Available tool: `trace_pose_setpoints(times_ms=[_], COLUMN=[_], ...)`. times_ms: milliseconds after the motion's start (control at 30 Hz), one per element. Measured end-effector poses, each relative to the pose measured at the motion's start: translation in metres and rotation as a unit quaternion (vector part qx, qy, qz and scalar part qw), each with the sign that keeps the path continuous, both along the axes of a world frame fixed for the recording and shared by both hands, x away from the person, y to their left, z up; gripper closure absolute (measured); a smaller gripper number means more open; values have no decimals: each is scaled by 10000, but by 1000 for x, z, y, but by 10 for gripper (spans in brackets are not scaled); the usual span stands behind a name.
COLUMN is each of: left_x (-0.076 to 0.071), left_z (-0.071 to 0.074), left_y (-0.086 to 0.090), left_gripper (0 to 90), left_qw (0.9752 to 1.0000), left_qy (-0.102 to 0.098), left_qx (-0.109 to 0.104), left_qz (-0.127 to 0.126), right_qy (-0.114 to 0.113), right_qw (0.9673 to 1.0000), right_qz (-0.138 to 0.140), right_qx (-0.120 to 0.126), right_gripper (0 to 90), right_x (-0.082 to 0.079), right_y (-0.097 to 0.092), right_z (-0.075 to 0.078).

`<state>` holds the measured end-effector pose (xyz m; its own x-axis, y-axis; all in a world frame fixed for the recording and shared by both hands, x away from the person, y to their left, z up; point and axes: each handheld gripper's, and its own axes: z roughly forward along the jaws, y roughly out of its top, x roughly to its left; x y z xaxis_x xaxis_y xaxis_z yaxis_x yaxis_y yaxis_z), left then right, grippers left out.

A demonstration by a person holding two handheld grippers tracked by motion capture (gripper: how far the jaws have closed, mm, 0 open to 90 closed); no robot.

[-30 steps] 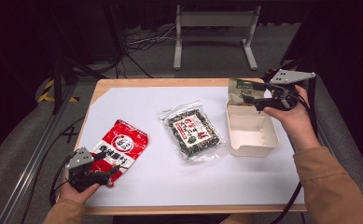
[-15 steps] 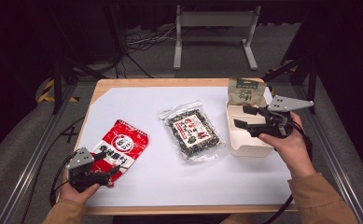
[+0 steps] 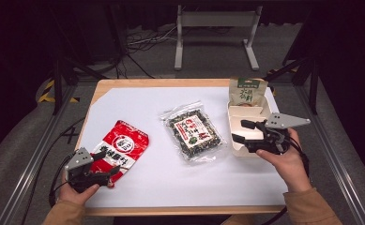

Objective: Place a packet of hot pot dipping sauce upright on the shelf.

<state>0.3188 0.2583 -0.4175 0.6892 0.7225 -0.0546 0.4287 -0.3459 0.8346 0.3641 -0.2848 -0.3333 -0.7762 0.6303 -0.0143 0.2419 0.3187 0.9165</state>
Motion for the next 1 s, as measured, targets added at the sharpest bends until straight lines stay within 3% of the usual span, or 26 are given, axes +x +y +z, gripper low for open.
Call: trace_pose_setpoints(times_ms=[200,267,333,367,567,667,800,1000], left_x=[2,3,7,9,20,27,35,48], left_z=[12,14,17,19,28,29,34,47], left_y=[-8,-9,-11,-11,-10,-10,-6,0], left_gripper=[166,166,176,177,174,165,161,161], left_qw=[9995,9993,9985,9979,9980,9966,9970,9981], left_qy=[-76,-27,203,216,372,523,515,422], left_qx=[273,322,445,551,467,575,535,452], left_qz=[-139,-161,-252,-247,-205,-261,-239,-35], right_qy=[43,37,8,-2,-12,-97,-179,-48], right_qw=[10000,10000,10000,10000,9998,9996,9992,9988], right_qz=[-12,-11,-33,-33,32,142,232,222], right_qx=[4,-27,-74,-86,-192,-233,-264,-426], right_gripper=[349,348,348,348,382,406,424,434], right_x=[1,1,0,0,1,0,-1,-2], right_y=[1,1,2,2,4,5,7,13], right_z=[-5,-6,-6,-7,-10,-11,-12,-18])
